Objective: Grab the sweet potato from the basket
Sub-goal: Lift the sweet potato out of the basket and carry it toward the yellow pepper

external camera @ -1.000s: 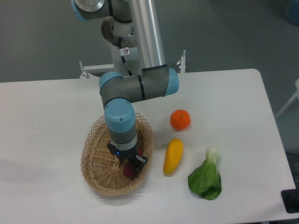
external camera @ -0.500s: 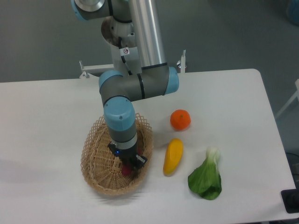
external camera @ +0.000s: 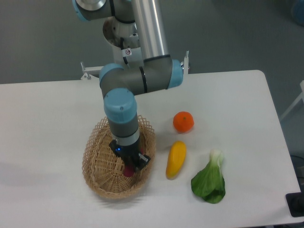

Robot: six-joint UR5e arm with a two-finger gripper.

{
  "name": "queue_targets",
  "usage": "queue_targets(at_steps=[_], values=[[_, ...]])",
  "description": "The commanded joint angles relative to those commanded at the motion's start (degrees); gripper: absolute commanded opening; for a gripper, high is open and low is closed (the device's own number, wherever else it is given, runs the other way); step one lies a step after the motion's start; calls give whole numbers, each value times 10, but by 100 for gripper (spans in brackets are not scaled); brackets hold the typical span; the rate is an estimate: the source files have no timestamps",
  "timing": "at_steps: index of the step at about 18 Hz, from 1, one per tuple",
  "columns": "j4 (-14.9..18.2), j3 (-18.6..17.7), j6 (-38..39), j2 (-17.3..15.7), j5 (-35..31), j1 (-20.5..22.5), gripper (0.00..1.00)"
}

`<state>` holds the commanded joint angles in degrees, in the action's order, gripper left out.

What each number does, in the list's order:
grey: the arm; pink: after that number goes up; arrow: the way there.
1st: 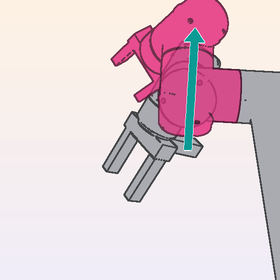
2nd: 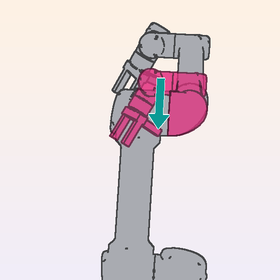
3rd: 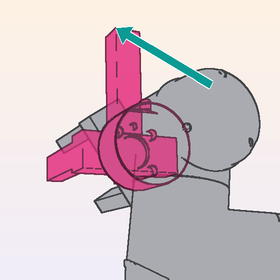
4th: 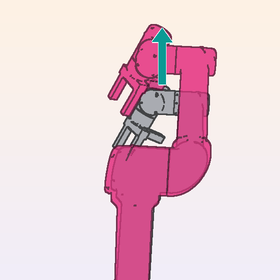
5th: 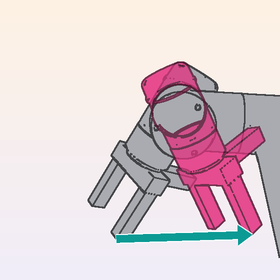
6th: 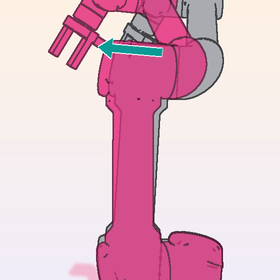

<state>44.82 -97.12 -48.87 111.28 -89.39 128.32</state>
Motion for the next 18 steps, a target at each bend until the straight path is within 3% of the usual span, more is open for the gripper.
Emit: queue_targets(at_steps=[3,8,11,13,18], values=[[10,18,0,-16,15,15,40],[71,65,-61,-30,34,66,40],[156,103,-79,-36,67,112,40],[202,118,-132,-43,68,140,40],[242,113,-213,-60,68,204,40]])
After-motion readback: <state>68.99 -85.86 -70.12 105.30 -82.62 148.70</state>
